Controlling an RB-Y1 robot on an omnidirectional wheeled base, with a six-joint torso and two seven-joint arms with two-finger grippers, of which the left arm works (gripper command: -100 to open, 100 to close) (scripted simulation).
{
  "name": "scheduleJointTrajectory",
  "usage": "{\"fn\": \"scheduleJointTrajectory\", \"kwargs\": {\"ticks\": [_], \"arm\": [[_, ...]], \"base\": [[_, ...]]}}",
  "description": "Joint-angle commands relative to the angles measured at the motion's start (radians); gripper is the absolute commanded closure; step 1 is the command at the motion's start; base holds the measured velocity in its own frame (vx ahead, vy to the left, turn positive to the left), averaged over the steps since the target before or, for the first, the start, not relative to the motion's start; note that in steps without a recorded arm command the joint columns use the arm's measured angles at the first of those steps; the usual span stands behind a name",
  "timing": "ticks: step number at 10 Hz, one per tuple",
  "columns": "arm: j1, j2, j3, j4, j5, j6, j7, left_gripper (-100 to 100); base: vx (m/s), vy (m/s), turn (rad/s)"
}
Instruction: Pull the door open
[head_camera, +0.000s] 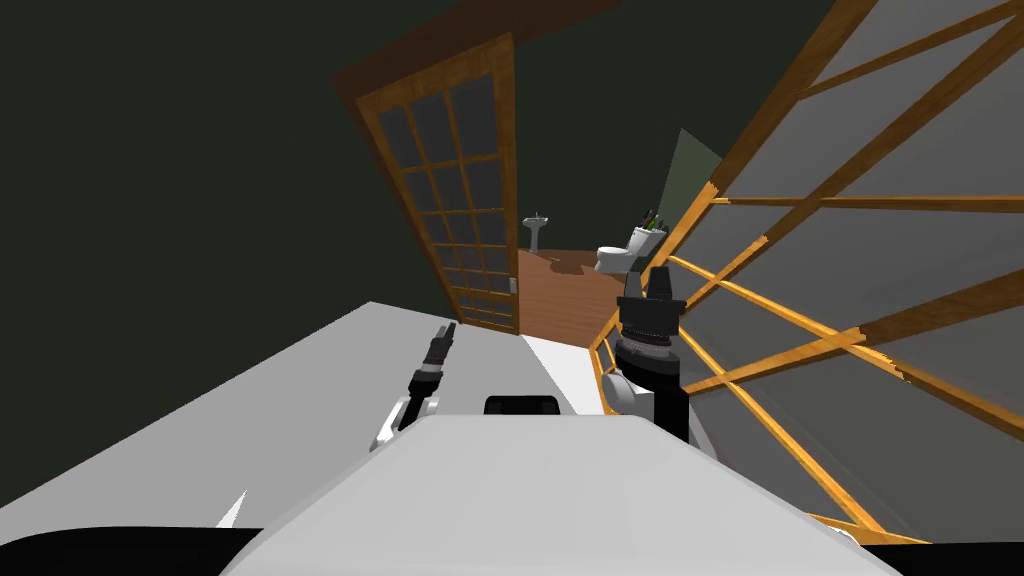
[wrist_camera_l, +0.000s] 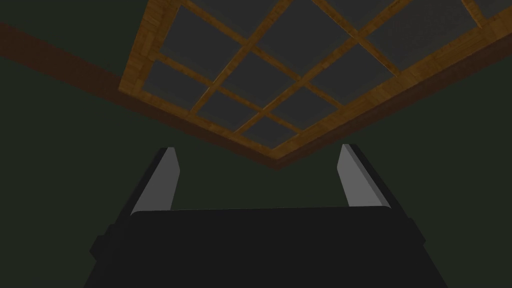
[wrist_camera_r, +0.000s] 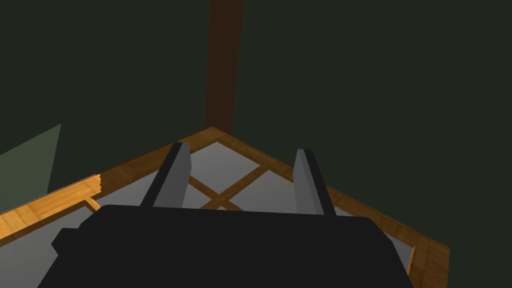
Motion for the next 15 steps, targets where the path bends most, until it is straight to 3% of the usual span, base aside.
{"fn": "scheduleJointTrajectory", "kwargs": {"ticks": [1, 6, 10, 15], "arm": [[-0.008, 0.006, 0.006, 0.029, -0.014, -0.014, -0.024, -100], [-0.033, 0.016, 0.021, 0.126, -0.057, -0.058, -0.1, -100], [-0.063, 0.026, 0.04, 0.239, -0.108, -0.11, -0.189, -100], [-0.092, 0.034, 0.057, 0.347, -0.157, -0.16, -0.273, -100]], "base": [[0.093, -0.051, -0.004], [0.097, -0.054, -0.003], [0.135, -0.092, -0.001], [0.122, -0.063, 0.0]]}}
